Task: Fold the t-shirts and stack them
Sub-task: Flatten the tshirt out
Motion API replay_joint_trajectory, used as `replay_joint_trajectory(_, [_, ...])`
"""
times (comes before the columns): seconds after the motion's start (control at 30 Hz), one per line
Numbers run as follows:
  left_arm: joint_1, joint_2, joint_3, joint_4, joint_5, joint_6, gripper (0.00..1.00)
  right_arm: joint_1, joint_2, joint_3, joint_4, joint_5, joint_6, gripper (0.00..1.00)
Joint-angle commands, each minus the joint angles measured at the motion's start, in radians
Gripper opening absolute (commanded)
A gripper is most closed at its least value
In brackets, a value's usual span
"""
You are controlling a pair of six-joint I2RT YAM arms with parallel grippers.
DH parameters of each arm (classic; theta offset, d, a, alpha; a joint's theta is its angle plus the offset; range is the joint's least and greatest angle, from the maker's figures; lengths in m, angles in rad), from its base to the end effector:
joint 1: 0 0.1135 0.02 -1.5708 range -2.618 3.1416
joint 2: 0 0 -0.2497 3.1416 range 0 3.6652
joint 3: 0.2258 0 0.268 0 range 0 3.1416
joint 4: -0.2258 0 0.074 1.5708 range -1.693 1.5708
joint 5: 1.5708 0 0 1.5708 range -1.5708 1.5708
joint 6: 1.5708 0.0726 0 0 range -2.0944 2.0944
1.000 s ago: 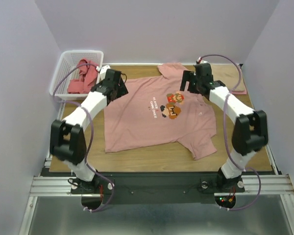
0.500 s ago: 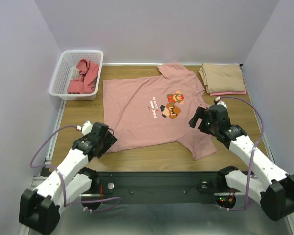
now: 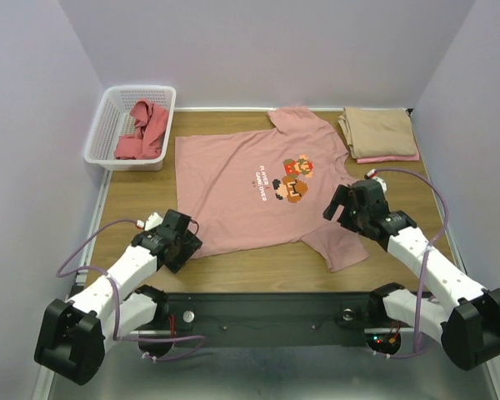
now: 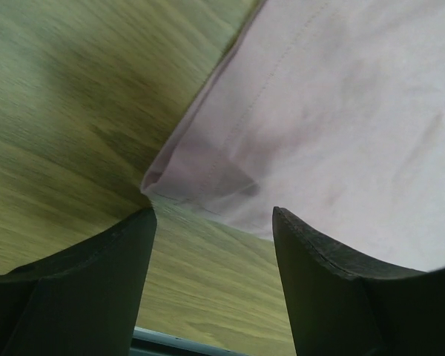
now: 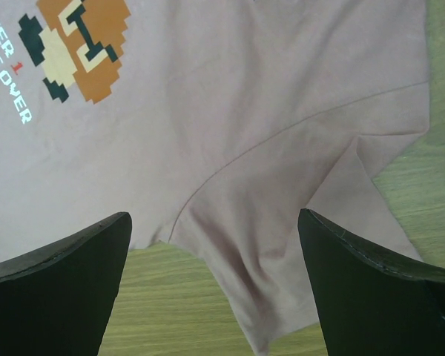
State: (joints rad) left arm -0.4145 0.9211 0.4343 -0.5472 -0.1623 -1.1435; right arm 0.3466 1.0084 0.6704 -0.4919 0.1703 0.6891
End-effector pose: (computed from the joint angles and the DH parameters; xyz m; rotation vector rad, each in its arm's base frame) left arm 0.1899 -0.0708 0.1180 -0.9910 2.4326 -0.3555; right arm 0.2406 0.0738 0.1873 0.4880 2.3540 0.2837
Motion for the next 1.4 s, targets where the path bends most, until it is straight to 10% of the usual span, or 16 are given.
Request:
replay_joint_trajectory(0.0, [-0.023, 0.012, 0.047, -0.014, -0.014, -0.03, 0.74, -0.001, 0.009, 0.044, -0.004, 0.032, 0.01, 1.0])
replay_joint_trajectory(0.47, [-0.029, 0.191, 0.087, -0.026, -0.088, -0.078, 0.38, -0.003, 0.004, 0.044, -0.016, 0.069, 0.018, 1.0])
replay_joint_trajectory(0.67, [-0.029, 0.176, 0.081, -0.017, -0.097, -0.073, 0.0, -0.003, 0.009, 0.04, -0.036, 0.048, 0.036, 1.0])
replay_joint_trajectory(1.03, [0.009, 0.142, 0.095, -0.014, -0.175, -0.039, 0.0, -0.003, -0.142, -0.04, -0.373, 0.109, 0.243, 1.0])
replay_joint_trajectory(1.37, [0.011, 0.035, 0.05, 0.016, -0.122, -0.009, 0.0, -0.003, -0.116, -0.152, -0.341, 0.183, 0.457, 0.94])
